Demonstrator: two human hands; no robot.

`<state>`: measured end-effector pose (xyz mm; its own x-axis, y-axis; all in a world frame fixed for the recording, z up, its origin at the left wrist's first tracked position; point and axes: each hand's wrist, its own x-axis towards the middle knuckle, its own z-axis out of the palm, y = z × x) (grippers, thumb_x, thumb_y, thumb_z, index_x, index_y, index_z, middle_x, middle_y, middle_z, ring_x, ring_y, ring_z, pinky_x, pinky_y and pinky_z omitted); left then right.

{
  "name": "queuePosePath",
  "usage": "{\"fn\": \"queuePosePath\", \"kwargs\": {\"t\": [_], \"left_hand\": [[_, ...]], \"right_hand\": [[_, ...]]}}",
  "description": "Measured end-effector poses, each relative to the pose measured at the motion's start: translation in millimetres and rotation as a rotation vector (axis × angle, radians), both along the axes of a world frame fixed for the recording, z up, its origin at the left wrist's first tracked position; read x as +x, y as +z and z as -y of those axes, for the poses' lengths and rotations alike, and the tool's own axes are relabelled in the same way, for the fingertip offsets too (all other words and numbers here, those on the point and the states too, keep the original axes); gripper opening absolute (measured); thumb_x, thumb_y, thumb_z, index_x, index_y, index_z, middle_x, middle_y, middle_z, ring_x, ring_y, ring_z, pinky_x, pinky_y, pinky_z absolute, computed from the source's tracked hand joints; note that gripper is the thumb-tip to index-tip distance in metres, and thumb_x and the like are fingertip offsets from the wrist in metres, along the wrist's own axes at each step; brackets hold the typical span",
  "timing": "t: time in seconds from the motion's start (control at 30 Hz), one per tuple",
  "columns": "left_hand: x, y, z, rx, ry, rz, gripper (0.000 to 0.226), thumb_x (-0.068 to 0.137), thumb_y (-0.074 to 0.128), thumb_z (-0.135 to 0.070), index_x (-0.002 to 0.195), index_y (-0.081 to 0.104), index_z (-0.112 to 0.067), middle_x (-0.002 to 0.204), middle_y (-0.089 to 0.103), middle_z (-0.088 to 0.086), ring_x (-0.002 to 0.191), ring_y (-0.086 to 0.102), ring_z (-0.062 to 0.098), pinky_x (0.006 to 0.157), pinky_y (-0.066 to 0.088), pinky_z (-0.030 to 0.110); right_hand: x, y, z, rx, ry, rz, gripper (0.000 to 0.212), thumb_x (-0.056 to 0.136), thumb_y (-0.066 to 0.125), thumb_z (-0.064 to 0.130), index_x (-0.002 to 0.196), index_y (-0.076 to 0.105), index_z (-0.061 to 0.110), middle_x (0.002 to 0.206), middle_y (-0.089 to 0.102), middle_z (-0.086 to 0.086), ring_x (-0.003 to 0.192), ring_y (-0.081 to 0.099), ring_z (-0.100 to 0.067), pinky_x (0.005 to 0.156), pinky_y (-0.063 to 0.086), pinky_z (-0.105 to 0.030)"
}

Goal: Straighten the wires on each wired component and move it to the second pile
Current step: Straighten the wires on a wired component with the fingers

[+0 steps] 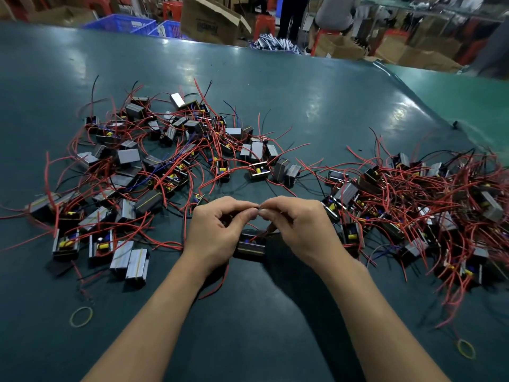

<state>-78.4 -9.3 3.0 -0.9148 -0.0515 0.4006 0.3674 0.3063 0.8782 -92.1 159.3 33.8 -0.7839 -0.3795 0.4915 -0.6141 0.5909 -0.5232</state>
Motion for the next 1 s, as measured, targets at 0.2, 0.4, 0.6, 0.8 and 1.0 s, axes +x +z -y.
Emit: {"fn": "queuePosePath", "kwargs": {"t": [0.2,0.4,0.6,0.8,1.0], "left_hand": [[1,1,-1,-0.052,-0.013,-0.061,0.012,0.083,0.073,-0.003,0.088,0.078,-0.013,0.082,0.073,-0.004,0.08,0.068,0.007,0.074,0.051,0.021],[4,1,-2,-0.122,0.005,-0.15,0.01,0.081,0.075,-0.003,0.088,0.079,-0.01,0.08,0.072,-0.002,0.076,0.067,0.008,0.071,0.052,0.024],[2,0,1,-0.136,0.06,-0.143,0.011,0.083,0.073,-0.003,0.091,0.078,-0.009,0.08,0.071,0.0,0.075,0.066,0.01,0.069,0.052,0.026],[5,1,0,-0.172,0.056,-0.168,0.011,0.084,0.072,-0.001,0.09,0.078,-0.007,0.08,0.071,0.0,0.074,0.065,0.009,0.069,0.051,0.023],[3,0,0,-0.145,0.068,-0.142,0.011,0.083,0.073,-0.002,0.089,0.078,-0.009,0.081,0.071,-0.002,0.077,0.065,0.004,0.073,0.048,0.015]], "right_hand": [[-5,14,-4,0.111,0.062,0.235,0.014,0.095,0.061,0.021,0.09,0.071,0.012,0.07,0.067,0.002,0.064,0.06,-0.014,0.063,0.049,-0.03],[1,7,24,-0.638,-0.25,1.022,0.037,0.084,0.054,0.011,0.047,0.059,0.017,0.045,0.05,0.001,0.044,0.045,-0.014,0.042,0.028,-0.019],[12,-5,30,-0.145,-0.337,0.302,0.023,0.092,0.06,0.025,0.072,0.062,0.014,0.061,0.062,0.002,0.058,0.056,-0.017,0.053,0.044,-0.03],[25,-15,31,0.054,-0.427,-0.132,0.026,0.094,0.062,0.024,0.074,0.066,0.009,0.066,0.063,-0.004,0.058,0.059,-0.027,0.049,0.046,-0.038],[27,-18,29,0.213,-0.323,-0.247,0.023,0.098,0.053,0.019,0.081,0.062,0.006,0.073,0.057,-0.006,0.06,0.056,-0.028,0.041,0.04,-0.036]]}}
